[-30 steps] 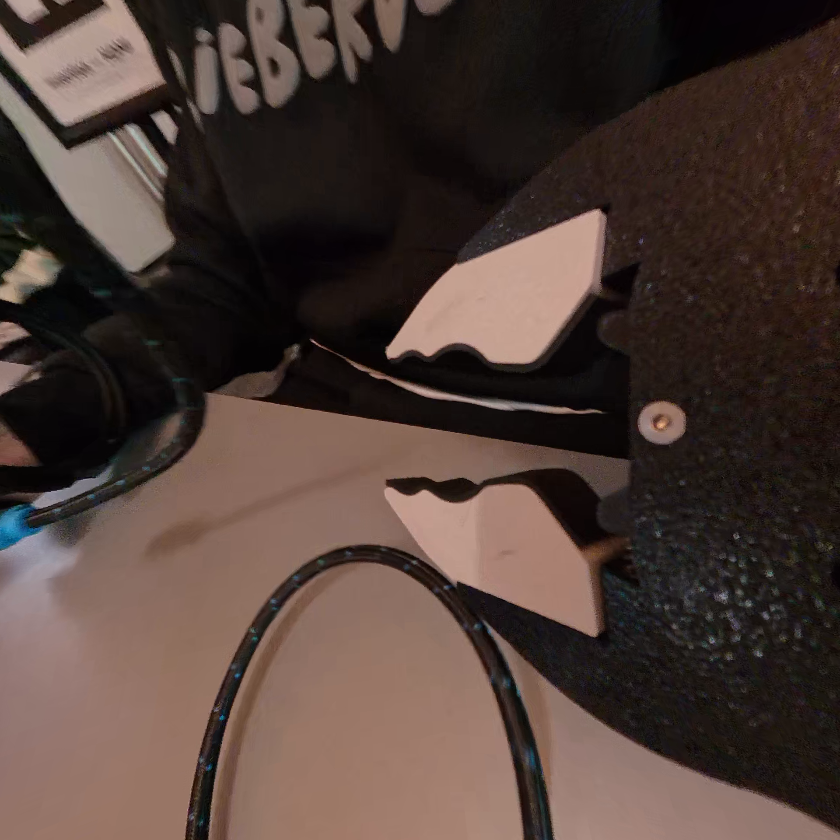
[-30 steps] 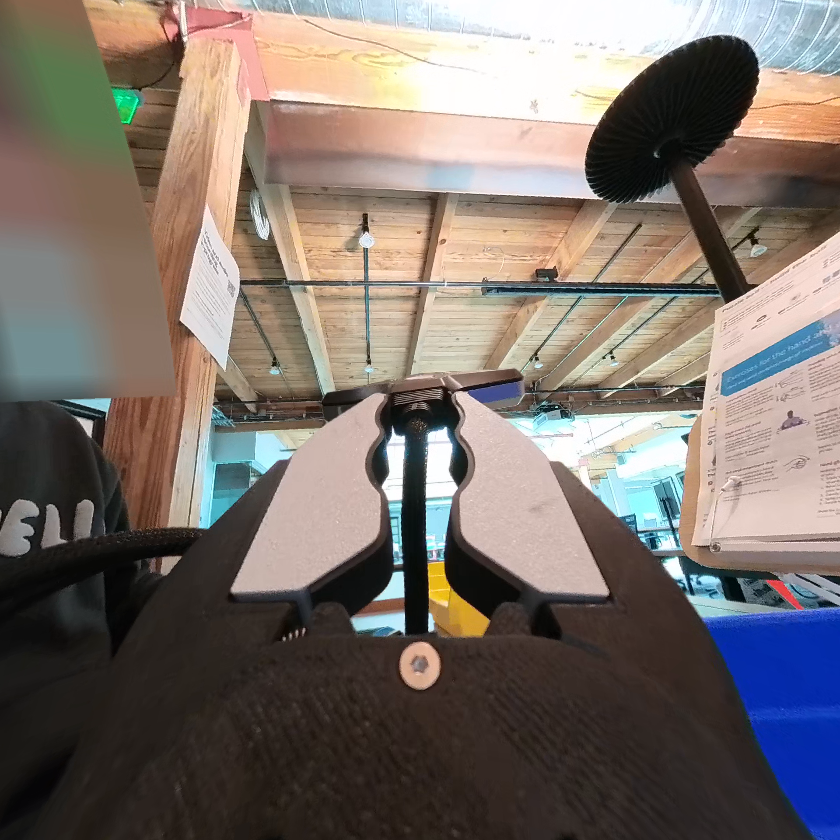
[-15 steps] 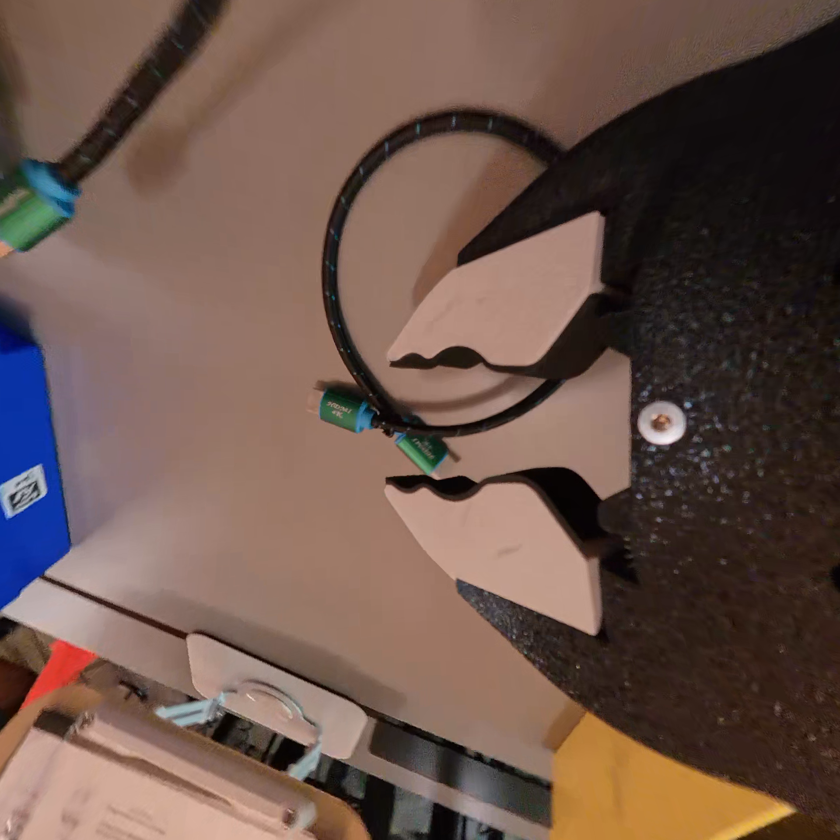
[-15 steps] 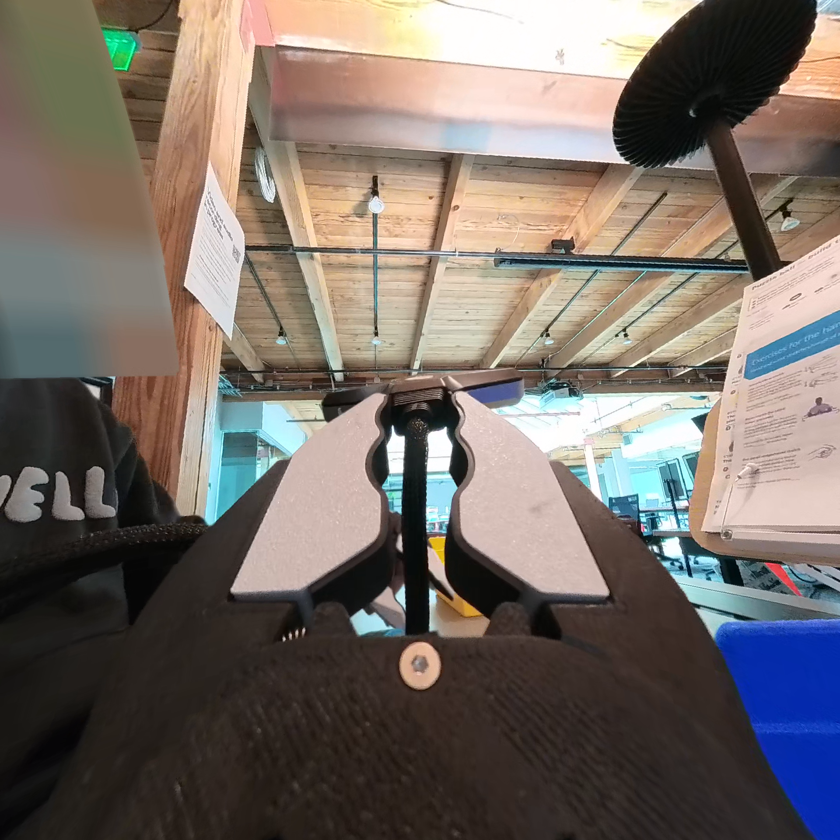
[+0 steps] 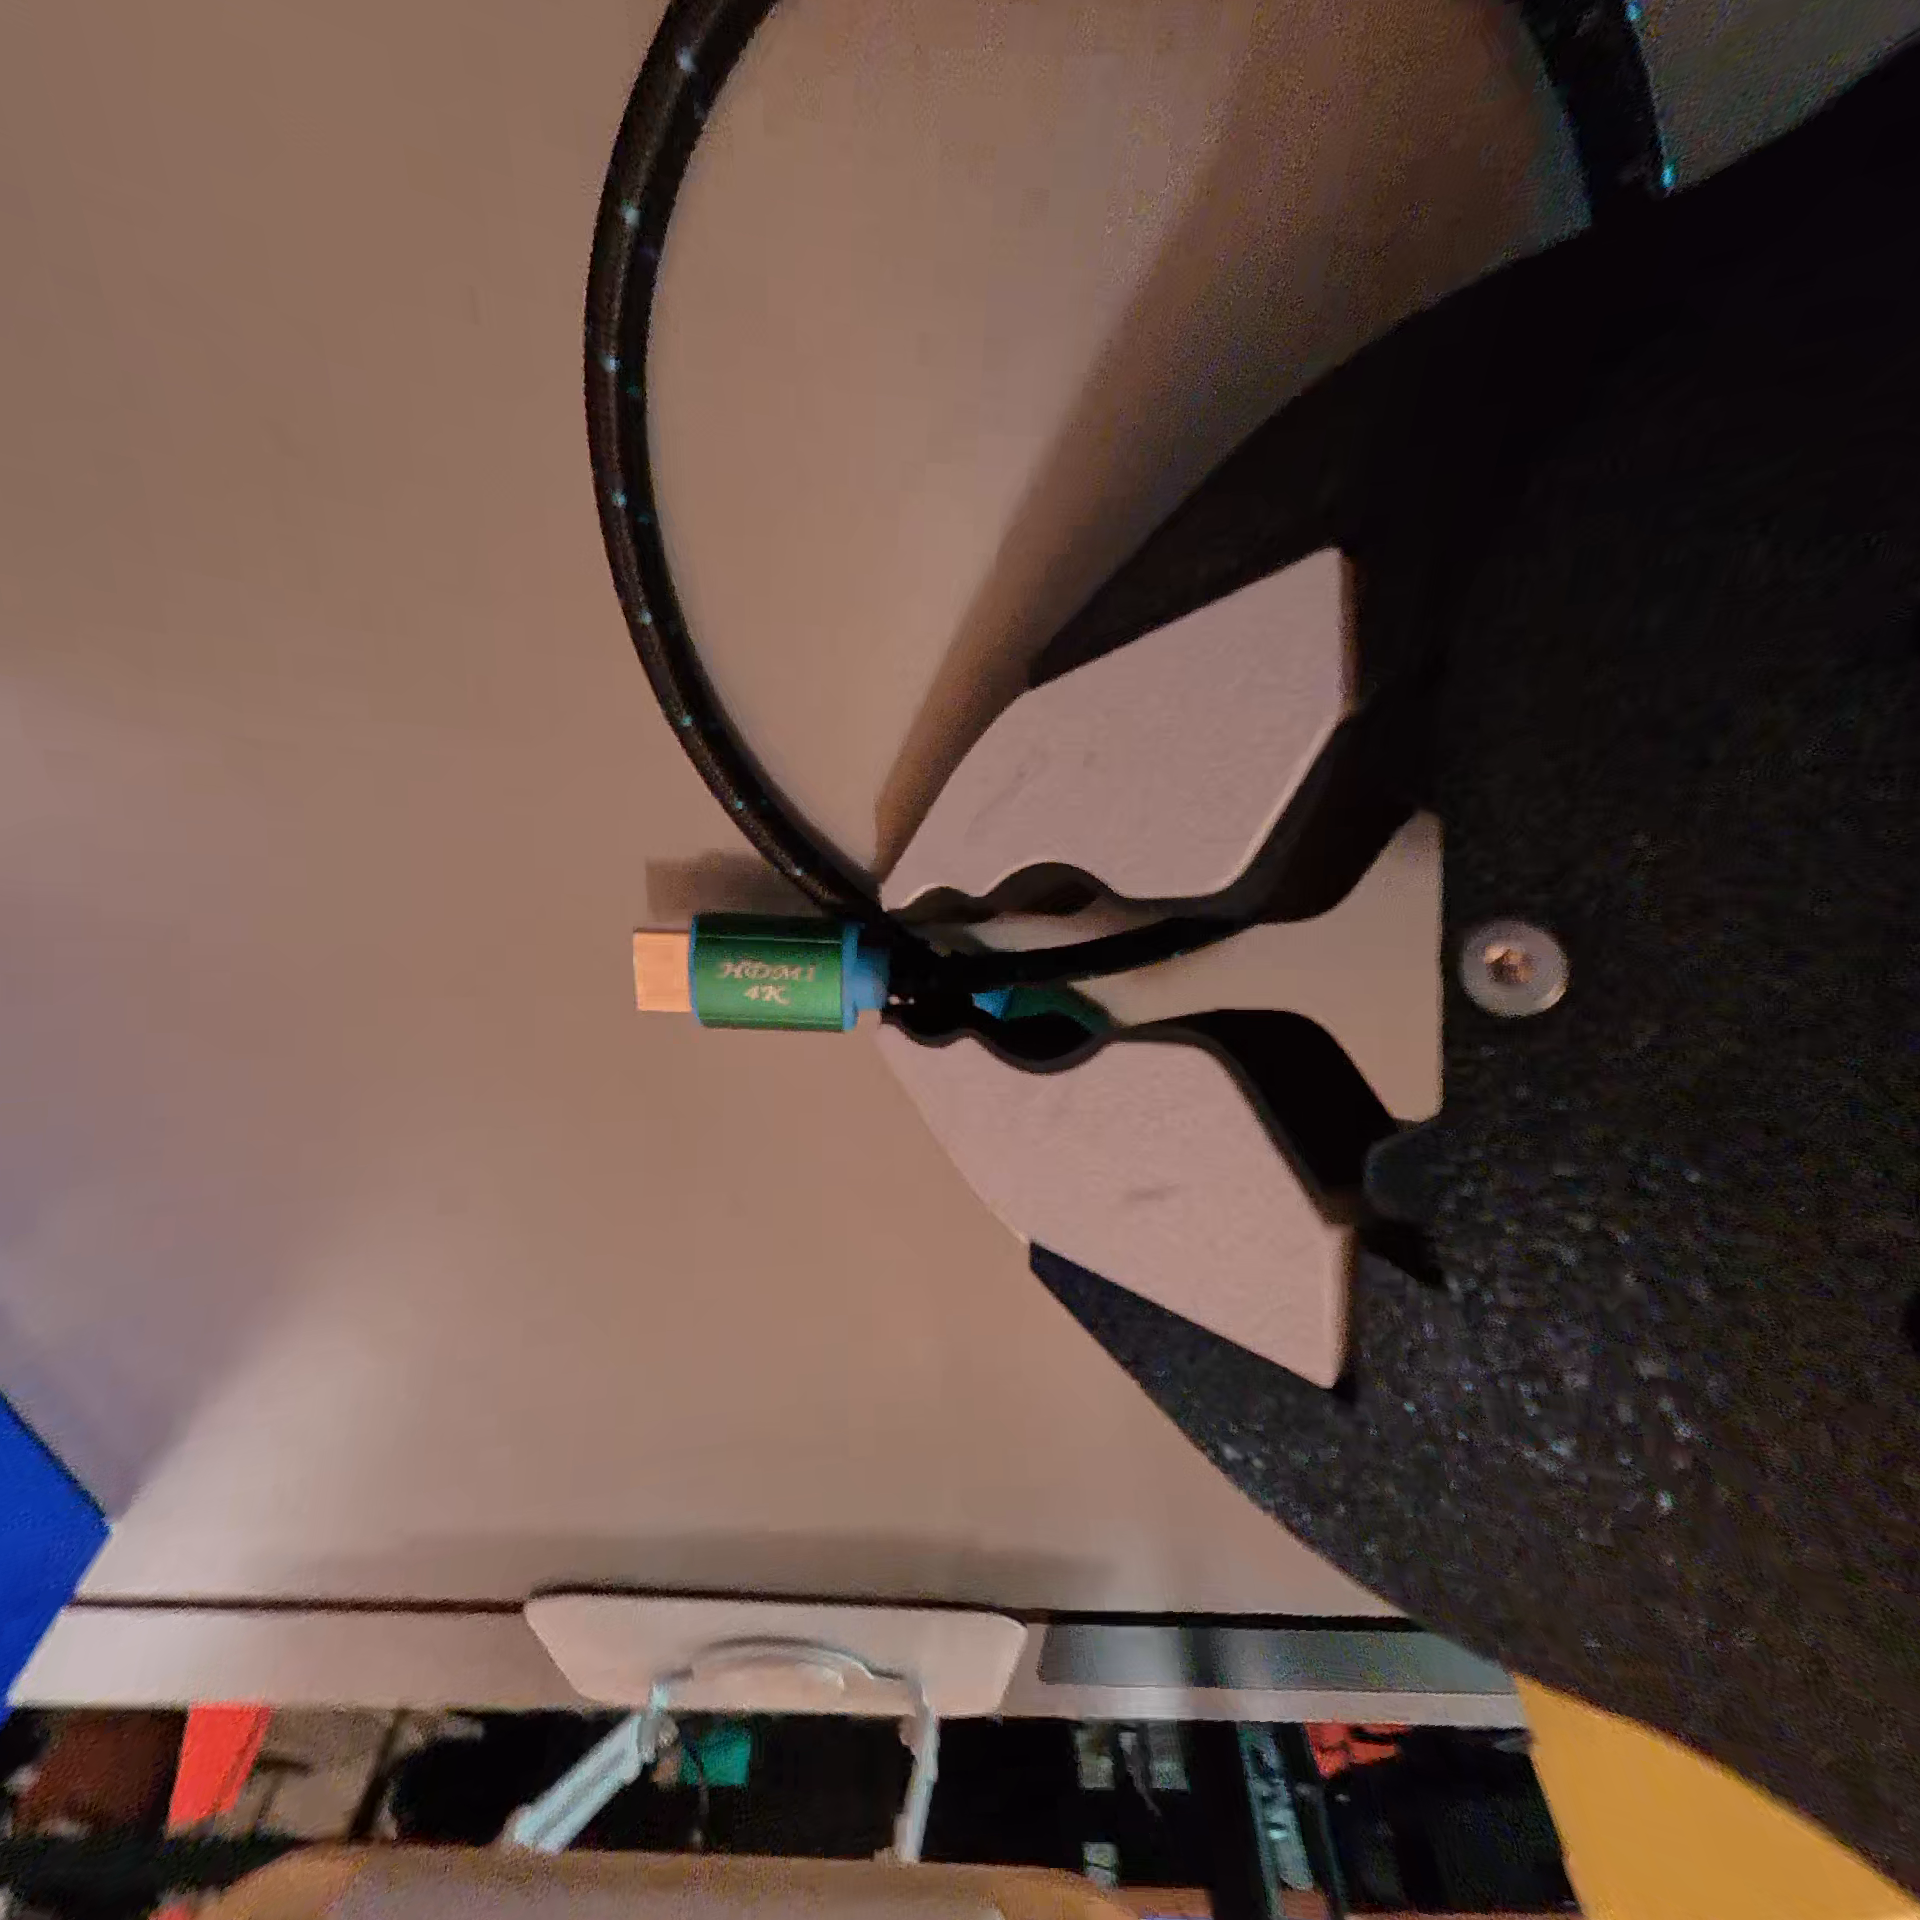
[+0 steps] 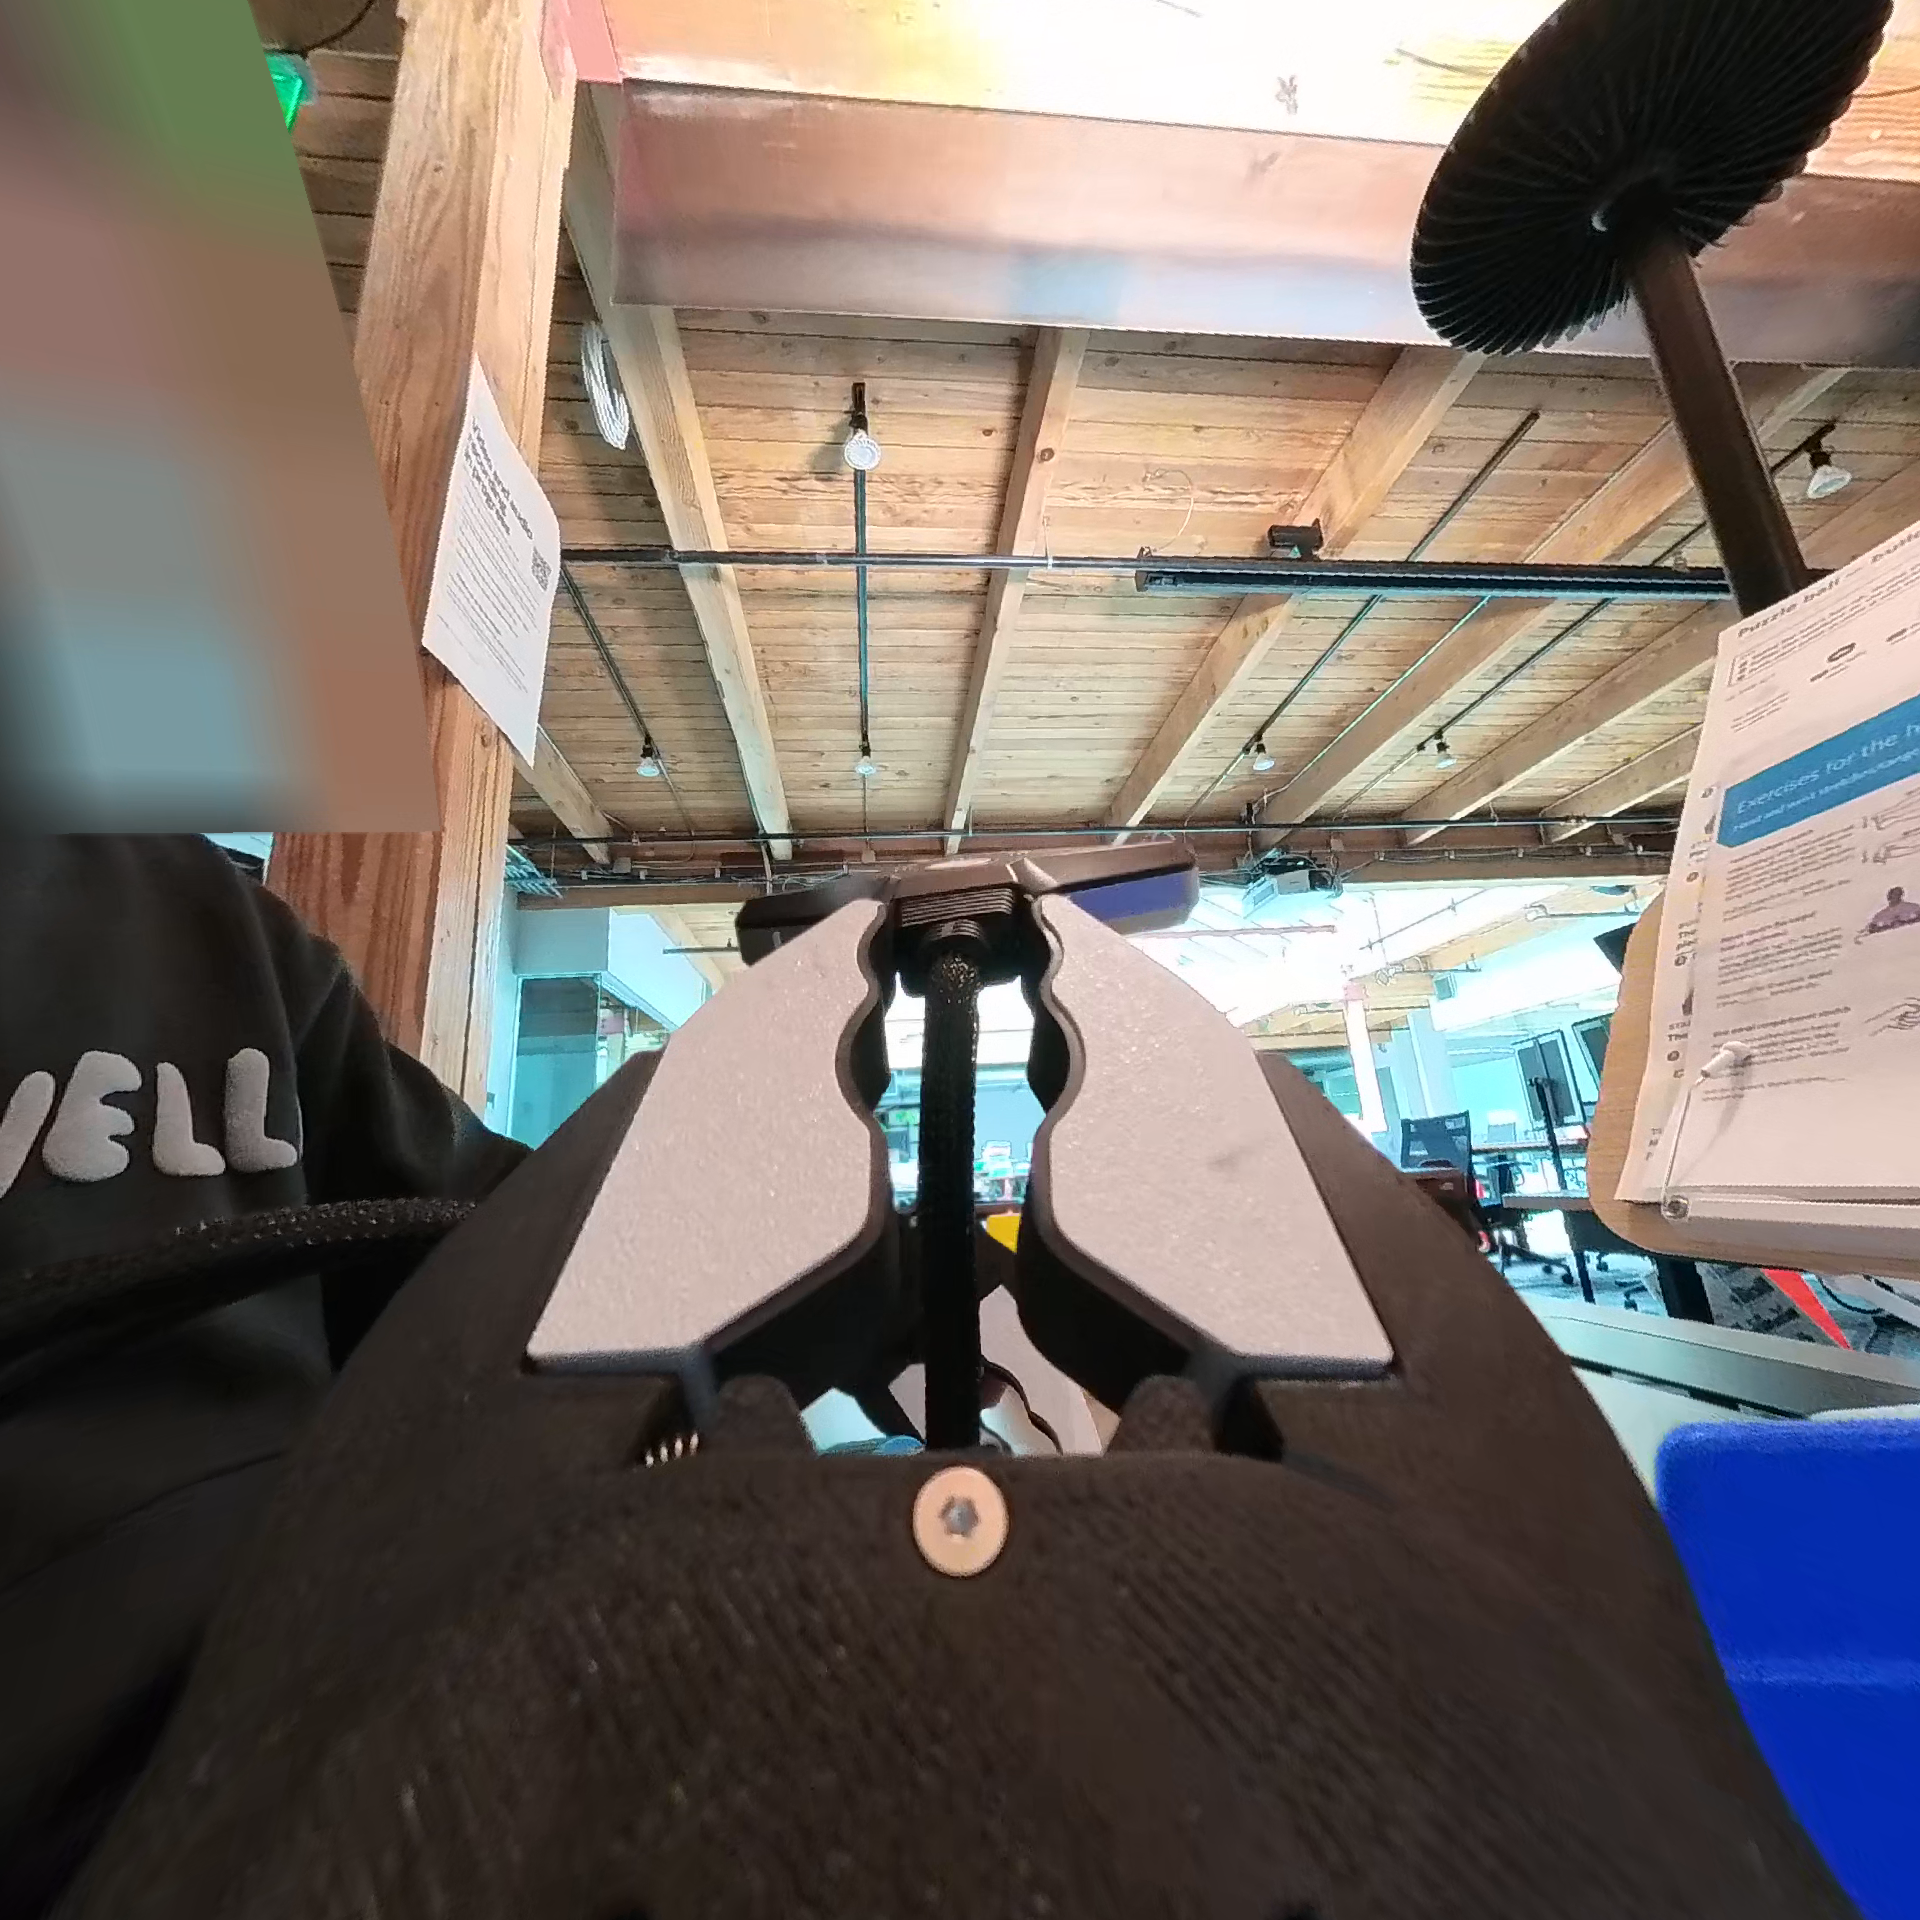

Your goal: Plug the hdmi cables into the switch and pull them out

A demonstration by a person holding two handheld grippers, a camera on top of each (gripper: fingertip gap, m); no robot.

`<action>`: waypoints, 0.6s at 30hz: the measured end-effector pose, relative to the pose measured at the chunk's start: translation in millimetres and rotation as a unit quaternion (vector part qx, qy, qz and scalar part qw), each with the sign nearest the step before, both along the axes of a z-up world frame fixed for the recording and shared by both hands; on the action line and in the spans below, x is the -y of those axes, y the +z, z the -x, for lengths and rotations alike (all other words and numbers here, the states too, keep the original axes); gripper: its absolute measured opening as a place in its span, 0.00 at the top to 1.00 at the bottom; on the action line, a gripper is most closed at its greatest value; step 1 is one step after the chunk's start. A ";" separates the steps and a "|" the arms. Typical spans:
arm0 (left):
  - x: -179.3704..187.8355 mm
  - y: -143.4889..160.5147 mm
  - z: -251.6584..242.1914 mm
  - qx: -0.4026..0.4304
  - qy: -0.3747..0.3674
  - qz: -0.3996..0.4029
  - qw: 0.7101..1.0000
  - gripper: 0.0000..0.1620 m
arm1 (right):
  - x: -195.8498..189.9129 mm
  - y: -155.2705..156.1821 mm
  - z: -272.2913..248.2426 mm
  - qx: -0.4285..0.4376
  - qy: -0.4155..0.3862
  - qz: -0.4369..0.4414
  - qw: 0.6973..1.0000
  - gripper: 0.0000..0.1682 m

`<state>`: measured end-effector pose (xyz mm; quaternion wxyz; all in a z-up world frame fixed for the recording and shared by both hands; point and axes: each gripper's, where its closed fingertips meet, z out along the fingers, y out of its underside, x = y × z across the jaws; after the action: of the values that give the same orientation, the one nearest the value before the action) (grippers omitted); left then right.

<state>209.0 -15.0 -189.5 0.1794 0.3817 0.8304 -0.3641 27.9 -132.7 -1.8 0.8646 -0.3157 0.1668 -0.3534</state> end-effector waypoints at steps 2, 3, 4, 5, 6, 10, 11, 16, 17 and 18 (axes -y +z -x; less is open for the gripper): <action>1.2 -0.6 0.0 -0.023 0.024 0.001 0.999 0.93 | -1.8 -0.5 -1.0 -0.002 0.000 0.005 1.000 0.87; 2.0 -0.6 -1.5 -0.035 0.039 -0.001 0.999 0.93 | -2.6 -0.9 -1.4 -0.004 -0.001 0.007 1.000 0.86; 3.3 -0.6 -3.7 -0.048 0.058 -0.003 0.997 0.93 | -3.2 -1.3 -1.8 -0.005 -0.001 0.009 1.000 0.86; 4.1 -0.8 -4.6 -0.066 0.076 -0.010 0.995 0.94 | -3.5 -1.5 -2.1 -0.006 -0.003 0.011 1.000 0.86; 4.6 -1.2 -4.9 -0.084 0.090 -0.020 0.992 0.94 | -3.4 -1.8 -2.2 -0.007 -0.004 0.012 1.000 0.86; 5.4 1.2 -8.6 -0.119 0.121 -0.049 0.984 0.95 | -2.0 -1.9 -1.6 -0.007 -0.008 0.010 1.000 0.87; 5.1 4.3 -13.6 -0.121 0.133 -0.048 0.982 0.95 | -1.8 -1.7 -1.1 -0.006 -0.007 0.009 1.000 0.87; -1.8 58.1 -58.8 -0.111 0.177 0.000 0.978 0.95 | -3.4 -1.9 -1.5 -0.007 -0.003 0.013 1.000 0.87; -4.8 77.0 -68.0 -0.103 0.179 0.013 0.978 0.95 | -4.2 -2.2 -1.8 -0.008 -0.002 0.015 1.000 0.86; -8.7 97.0 -76.7 -0.091 0.180 0.023 0.979 0.95 | -4.8 -2.4 -2.4 -0.009 -0.003 0.018 1.000 0.87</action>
<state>285.8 -6.4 -92.5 0.1743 0.1872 0.8897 -0.3782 30.3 -127.9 -4.3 0.8561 -0.3338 0.1696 -0.3561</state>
